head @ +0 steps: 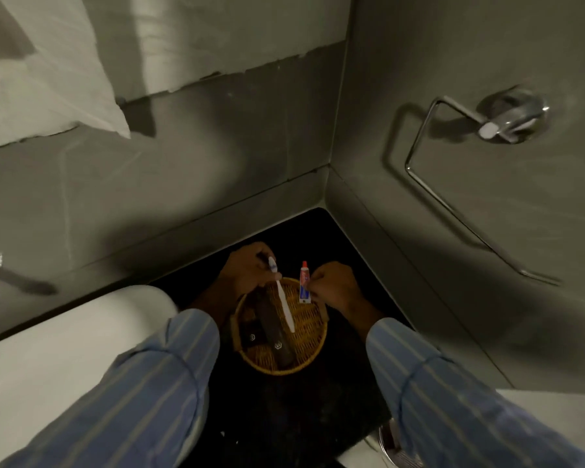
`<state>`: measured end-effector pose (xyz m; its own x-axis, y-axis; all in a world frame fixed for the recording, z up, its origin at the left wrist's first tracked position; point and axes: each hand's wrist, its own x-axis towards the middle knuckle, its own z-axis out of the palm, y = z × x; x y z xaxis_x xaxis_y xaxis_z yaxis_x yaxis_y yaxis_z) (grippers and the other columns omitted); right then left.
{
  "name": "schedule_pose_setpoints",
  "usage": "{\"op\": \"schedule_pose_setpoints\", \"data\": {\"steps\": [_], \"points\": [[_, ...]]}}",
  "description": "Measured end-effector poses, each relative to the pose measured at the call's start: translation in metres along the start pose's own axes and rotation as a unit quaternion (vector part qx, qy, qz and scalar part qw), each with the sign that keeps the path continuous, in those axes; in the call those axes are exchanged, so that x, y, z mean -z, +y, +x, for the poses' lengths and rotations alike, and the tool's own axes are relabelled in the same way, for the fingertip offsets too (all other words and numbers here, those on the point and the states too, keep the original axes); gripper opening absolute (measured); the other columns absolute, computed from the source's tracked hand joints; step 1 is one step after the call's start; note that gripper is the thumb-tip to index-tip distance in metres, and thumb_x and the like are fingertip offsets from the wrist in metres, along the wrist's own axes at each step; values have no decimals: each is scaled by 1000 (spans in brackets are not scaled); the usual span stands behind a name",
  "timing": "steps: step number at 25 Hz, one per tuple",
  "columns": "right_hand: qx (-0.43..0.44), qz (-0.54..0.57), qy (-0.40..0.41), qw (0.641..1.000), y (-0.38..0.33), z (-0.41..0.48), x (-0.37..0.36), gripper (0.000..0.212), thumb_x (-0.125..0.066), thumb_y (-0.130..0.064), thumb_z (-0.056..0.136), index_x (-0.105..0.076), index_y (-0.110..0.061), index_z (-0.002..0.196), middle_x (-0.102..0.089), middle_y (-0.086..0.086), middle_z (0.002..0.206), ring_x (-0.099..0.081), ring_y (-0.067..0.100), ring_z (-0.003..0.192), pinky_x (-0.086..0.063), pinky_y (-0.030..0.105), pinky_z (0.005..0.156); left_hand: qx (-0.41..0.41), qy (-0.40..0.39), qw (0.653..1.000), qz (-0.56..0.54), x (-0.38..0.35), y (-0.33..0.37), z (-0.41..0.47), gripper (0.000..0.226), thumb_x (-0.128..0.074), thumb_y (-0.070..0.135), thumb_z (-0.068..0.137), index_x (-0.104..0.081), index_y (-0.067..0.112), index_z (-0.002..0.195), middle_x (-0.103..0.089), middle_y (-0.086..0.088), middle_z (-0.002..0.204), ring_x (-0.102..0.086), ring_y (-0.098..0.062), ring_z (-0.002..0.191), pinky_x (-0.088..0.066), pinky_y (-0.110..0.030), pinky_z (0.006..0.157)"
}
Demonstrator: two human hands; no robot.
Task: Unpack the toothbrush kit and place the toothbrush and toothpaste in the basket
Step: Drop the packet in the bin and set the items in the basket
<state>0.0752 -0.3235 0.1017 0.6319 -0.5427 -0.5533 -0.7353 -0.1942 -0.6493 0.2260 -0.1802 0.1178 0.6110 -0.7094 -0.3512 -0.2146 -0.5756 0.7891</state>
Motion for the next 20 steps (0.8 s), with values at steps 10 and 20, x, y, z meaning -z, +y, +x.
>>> {"op": "schedule_pose_setpoints", "data": {"steps": [10, 20], "points": [[-49, -160, 20, 986, -7, 35, -26, 21, -66, -26, 87, -72, -6, 91, -72, 15, 99, -70, 35, 92, -59, 39, 75, 32, -13, 996, 88, -31, -49, 44, 28, -81, 22, 77, -64, 25, 99, -64, 14, 79, -63, -3, 75, -41, -12, 59], [-96, -218, 48, 970, -7, 51, -42, 30, -63, -30, 93, -68, -8, 113, -66, 16, 122, -64, 34, 112, -51, 38, 83, 28, -22, 984, 174, -30, -60, 49, 36, -79, 29, 78, -67, 26, 112, -64, -6, 117, -60, -24, 107, -49, -34, 89]]}}
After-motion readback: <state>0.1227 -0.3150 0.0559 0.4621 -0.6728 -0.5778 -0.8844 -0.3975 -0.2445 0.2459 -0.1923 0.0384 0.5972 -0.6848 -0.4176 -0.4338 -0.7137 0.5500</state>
